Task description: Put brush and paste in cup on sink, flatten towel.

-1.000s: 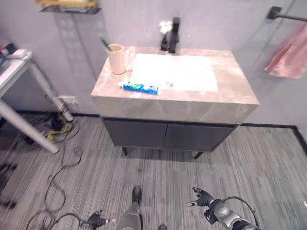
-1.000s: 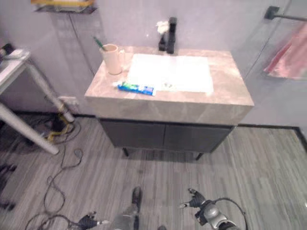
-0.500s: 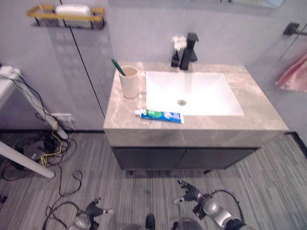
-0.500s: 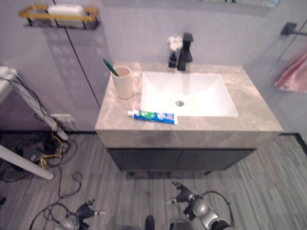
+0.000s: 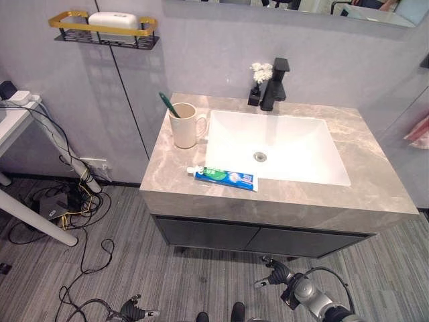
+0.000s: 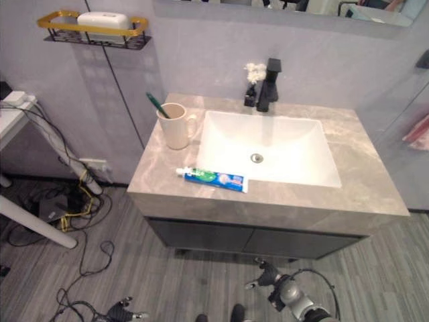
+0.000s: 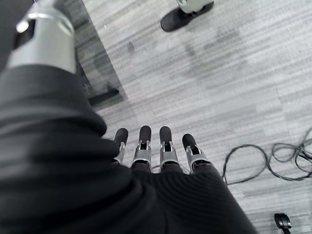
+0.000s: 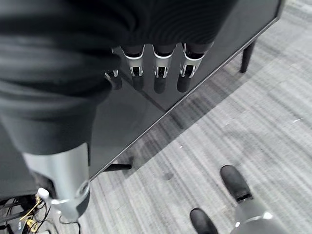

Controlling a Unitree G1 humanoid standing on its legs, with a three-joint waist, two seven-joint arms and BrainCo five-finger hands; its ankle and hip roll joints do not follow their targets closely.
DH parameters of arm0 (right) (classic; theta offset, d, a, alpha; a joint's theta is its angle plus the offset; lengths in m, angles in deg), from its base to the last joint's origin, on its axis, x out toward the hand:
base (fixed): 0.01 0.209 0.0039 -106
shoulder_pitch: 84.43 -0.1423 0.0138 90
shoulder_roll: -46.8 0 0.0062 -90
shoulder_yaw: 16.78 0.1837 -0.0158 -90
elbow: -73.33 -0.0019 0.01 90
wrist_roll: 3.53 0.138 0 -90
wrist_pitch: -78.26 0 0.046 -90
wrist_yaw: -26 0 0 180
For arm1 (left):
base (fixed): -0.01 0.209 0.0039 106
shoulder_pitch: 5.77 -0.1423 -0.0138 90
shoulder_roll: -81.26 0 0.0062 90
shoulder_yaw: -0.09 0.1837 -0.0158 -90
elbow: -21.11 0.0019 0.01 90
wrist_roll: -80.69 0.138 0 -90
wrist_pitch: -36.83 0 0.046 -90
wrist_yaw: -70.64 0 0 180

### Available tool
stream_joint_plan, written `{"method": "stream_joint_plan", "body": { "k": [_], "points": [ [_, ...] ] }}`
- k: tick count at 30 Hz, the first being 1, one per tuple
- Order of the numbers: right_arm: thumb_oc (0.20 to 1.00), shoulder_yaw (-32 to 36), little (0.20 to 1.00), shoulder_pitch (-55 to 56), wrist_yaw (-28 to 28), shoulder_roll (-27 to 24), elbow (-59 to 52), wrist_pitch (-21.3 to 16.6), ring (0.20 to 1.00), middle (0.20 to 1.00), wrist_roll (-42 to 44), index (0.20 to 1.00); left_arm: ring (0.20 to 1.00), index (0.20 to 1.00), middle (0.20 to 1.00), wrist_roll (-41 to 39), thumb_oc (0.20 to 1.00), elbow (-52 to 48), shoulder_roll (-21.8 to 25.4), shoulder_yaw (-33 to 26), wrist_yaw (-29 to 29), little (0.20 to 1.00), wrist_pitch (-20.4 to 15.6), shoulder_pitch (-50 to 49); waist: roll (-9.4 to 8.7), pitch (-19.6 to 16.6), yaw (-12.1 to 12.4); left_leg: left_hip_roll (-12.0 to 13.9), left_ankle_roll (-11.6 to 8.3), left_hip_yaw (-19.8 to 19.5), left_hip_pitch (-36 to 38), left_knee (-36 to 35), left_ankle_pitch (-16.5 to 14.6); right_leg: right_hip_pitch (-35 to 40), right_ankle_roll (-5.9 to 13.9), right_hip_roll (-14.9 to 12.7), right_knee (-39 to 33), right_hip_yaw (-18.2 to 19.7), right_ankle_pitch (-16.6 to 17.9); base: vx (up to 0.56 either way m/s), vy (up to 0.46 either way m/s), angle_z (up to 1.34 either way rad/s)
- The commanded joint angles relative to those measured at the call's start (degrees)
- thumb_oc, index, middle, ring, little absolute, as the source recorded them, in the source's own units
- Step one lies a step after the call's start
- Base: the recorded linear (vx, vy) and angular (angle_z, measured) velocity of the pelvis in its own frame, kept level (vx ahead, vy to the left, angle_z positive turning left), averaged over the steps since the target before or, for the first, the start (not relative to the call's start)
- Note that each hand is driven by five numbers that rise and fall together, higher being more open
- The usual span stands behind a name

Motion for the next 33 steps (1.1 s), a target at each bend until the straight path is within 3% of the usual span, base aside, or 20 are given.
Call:
{"method": "stream_joint_plan", "body": {
  "k": [1, 6, 11, 12, 15, 20, 21, 25, 33],
  "points": [
    [1.000, -0.02, 1.000, -0.52, 0.38, -2.43, -2.13, -1.28, 1.000, 1.000, -0.83, 1.000, 1.000, 1.000, 1.000, 1.47, 1.000, 2.16, 0.29, -0.64, -0.93, 1.000, -0.83, 2.56, -0.76, -1.27, -0.02, 6.90, -5.87, -1.39, -2.58, 0.58, 2.54, -0.22, 6.78, -4.63, 2.34, 1.41, 1.03, 0.03, 0.112, -0.05],
    [1.000, -0.22, 1.000, -0.44, -0.08, -2.36, -2.60, -1.35, 1.000, 1.000, -0.98, 1.000, 1.000, 1.000, 1.000, 2.89, 1.000, 1.35, 1.29, -0.30, -0.97, 1.000, -1.25, 2.33, -0.31, -0.77, -0.11, 5.45, -4.81, -0.86, -2.28, 1.27, 1.41, -0.98, 7.63, -5.92, 3.80, 3.12, 1.93, -0.02, 0.122, -0.06],
    [1.000, -2.09, 1.000, -0.77, -1.01, -3.26, -6.66, -1.53, 1.000, 1.000, -3.58, 1.000, 1.000, 1.000, 1.000, 3.76, 1.000, -2.00, 3.70, 0.06, -1.14, 1.000, -1.98, 2.38, 0.44, 1.24, -0.64, 4.43, -3.51, -1.75, -3.15, 1.65, 2.05, -4.27, 8.44, -5.30, 10.58, 8.86, 1.76, -0.07, 0.067, -0.27],
    [1.000, -2.80, 1.000, -2.15, -0.58, -3.37, -7.52, -1.47, 1.000, 1.000, -5.07, 1.000, 1.000, 1.000, 1.000, 3.59, 1.000, -3.44, 4.50, -0.10, -1.94, 1.000, -2.28, 1.95, 0.95, 1.85, 1.23, 5.71, -4.12, -0.71, -3.53, 0.97, 2.60, -4.23, 8.55, -8.66, 7.68, 4.25, 2.80, -0.07, -0.095, -0.02],
    [1.000, -2.54, 1.000, -1.48, -0.79, -3.81, -8.95, -1.59, 1.000, 1.000, -4.78, 1.000, 1.000, 1.000, 1.000, 4.39, 1.000, -5.14, 5.12, -0.26, -2.08, 1.000, -2.44, 1.49, 0.33, 1.34, 1.43, 6.12, -4.70, -0.97, -3.93, 0.91, 2.55, -2.99, 8.58, -8.96, 4.92, 4.03, 2.81, 0.00, -0.091, -0.30],
    [1.000, -3.07, 1.000, -0.31, -1.07, -5.80, -10.93, -1.80, 1.000, 1.000, -5.23, 1.000, 1.000, 1.000, 1.000, 7.02, 1.000, -8.91, 6.75, -0.48, -2.27, 1.000, -2.47, 0.64, -0.36, 0.78, 1.68, 8.81, -6.99, -2.84, -4.55, 0.32, 3.76, -1.51, 7.75, -6.54, 1.91, 2.70, 1.75, 0.05, -0.182, 0.23],
    [1.000, -0.26, 1.000, 2.02, -0.57, -7.99, -11.90, -1.73, 1.000, 1.000, -4.37, 1.000, 1.000, 1.000, 1.000, 8.88, 1.000, -14.98, 8.41, -1.44, -3.00, 1.000, -3.25, -1.15, -0.35, -0.08, 1.19, 10.77, -8.11, -3.65, -3.84, -2.66, 5.69, -0.49, 7.39, -5.39, 0.55, 0.69, 1.35, 0.12, -0.240, 0.59],
    [1.000, 1.85, 1.000, 2.56, 0.39, -7.62, -9.44, -1.47, 1.000, 1.000, -2.50, 1.000, 1.000, 1.000, 1.000, 10.87, 1.000, -22.01, 10.36, -2.63, -3.99, 1.000, -3.42, -3.45, 0.23, -0.52, 1.52, 11.24, -8.55, -3.24, -3.31, -3.87, 6.20, 0.28, 7.60, -5.40, -0.98, 0.28, 1.74, 0.06, -0.055, 0.25],
    [1.000, 5.05, 1.000, 2.60, 0.87, -5.49, -4.93, -1.29, 1.000, 1.000, 0.71, 1.000, 1.000, 1.000, 1.000, 17.12, 1.000, -43.36, 19.80, -12.33, -3.01, 1.000, -4.47, -15.86, 1.53, -1.11, 3.71, 10.96, -8.73, -2.23, -2.61, -4.80, 5.64, 0.89, 8.35, -6.50, -2.70, 0.67, 2.54, 0.05, 0.018, -0.07]
  ]
}}
